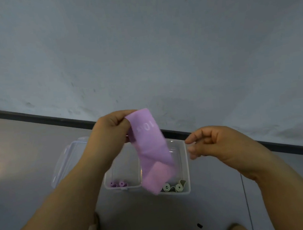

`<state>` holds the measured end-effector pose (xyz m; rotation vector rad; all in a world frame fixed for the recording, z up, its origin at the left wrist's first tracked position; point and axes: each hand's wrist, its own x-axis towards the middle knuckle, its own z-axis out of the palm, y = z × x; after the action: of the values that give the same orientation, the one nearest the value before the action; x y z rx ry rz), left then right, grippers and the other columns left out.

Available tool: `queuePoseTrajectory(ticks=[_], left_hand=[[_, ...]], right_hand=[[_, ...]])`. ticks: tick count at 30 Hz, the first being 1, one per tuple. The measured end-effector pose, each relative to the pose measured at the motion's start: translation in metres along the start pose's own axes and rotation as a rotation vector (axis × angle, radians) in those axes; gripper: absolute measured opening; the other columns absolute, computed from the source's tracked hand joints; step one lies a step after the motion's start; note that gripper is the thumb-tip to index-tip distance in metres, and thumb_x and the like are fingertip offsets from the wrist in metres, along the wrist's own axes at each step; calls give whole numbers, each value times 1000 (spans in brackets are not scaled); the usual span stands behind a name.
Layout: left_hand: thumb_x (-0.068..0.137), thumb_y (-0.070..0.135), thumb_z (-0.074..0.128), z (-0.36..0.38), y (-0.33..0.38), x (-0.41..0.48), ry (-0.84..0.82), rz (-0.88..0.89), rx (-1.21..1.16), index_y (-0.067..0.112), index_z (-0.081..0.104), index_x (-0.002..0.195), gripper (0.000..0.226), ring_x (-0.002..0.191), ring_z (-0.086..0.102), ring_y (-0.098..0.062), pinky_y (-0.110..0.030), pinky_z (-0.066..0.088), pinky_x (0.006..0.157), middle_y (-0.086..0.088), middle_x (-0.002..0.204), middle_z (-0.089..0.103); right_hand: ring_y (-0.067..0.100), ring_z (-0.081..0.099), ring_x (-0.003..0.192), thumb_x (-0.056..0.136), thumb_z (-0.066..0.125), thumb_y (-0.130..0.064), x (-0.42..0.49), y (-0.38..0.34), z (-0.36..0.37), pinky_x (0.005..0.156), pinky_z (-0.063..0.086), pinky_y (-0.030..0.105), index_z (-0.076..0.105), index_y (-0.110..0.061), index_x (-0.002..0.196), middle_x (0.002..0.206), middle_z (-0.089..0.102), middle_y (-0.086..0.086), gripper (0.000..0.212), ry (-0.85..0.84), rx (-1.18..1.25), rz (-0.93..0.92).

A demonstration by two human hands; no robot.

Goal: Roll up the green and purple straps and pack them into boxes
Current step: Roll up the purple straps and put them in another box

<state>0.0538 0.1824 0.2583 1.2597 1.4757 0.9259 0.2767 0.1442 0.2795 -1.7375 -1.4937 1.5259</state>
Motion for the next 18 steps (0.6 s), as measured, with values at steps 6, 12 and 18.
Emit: queuePoseTrajectory(ticks=[6, 12, 18], left_hand=[[94, 9, 47, -5, 5, -1, -57, -86, -10, 20, 68, 105, 26, 78, 67, -17, -27, 57, 66, -3, 88, 70], [96, 10, 44, 2, 7, -3, -128, -176, -221, 19, 66, 98, 24, 80, 68, -23, -33, 58, 71, -10, 89, 71], [95, 10, 46, 3, 12, -3, -185, -216, -422, 16, 68, 97, 24, 74, 70, -18, -30, 60, 67, -8, 86, 74]], right_hand=[[1, 62, 92, 83, 61, -33, 5, 5, 8, 87, 48, 25, 62, -34, 95, 98, 68, -11, 13, 55, -1, -33], [-9, 53, 98, 84, 61, -37, 17, 0, 29, 76, 43, 13, 50, -41, 108, 109, 56, -25, 27, 20, 11, -41], [-9, 61, 84, 81, 64, -36, 17, -4, 34, 75, 44, 18, 66, -34, 87, 87, 69, -23, 7, 68, 16, -78]])
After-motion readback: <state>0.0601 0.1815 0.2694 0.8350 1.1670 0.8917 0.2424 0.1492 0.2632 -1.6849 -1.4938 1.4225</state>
